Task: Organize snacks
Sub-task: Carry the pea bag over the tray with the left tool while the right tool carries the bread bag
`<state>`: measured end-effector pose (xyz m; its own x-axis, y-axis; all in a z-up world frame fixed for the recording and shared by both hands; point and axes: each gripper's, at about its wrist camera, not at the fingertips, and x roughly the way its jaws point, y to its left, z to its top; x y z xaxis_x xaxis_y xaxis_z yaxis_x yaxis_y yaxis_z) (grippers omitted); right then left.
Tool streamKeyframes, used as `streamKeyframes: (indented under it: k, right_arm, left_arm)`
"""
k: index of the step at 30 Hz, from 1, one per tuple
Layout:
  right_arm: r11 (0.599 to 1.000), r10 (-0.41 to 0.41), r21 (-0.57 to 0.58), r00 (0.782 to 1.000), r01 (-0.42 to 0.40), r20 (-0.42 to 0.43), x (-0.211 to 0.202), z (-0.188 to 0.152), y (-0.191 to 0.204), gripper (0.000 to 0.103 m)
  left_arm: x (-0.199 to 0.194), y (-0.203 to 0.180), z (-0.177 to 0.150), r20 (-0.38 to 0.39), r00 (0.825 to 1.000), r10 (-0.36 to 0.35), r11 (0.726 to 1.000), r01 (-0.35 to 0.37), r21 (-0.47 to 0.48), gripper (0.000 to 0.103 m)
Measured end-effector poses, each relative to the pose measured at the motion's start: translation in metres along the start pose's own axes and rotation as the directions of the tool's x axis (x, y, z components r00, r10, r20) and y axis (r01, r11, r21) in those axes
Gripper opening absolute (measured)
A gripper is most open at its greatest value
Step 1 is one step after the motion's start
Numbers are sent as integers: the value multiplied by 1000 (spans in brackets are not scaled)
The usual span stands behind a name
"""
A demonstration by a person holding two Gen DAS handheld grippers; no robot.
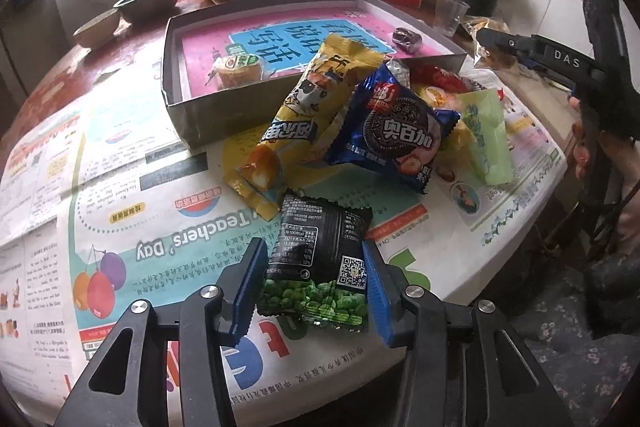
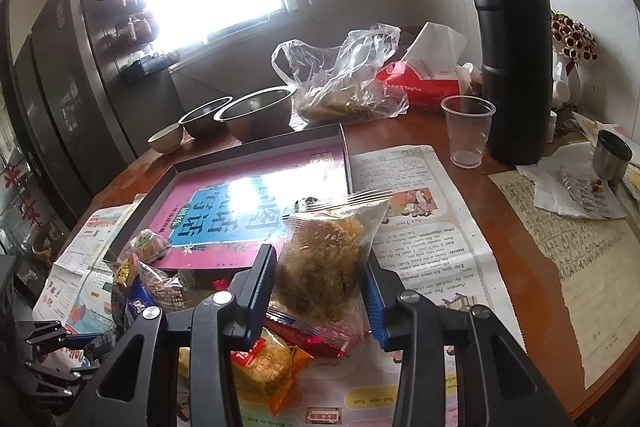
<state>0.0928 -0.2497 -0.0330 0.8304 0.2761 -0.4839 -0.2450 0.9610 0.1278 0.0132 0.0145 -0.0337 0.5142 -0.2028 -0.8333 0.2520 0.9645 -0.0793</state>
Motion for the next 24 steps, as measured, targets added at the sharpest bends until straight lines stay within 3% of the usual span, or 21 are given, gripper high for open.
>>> streamKeyframes:
  k: [7, 15, 24]
  right_arm:
    - [1000, 16, -7, 1000, -16, 27, -6, 7, 6, 41]
    - [999, 38, -15, 998, -38, 41, -3, 16, 14, 41]
    - [998, 57, -33, 997, -55, 48, 5, 23, 25, 41]
  left_arm:
    - [-16, 8, 4, 32, 999, -21, 999, 22, -28, 44]
    - [-46, 22, 20, 121, 993, -14, 998, 22, -66, 44]
    - [-45, 36, 48, 156, 988, 4, 994, 13, -111, 44]
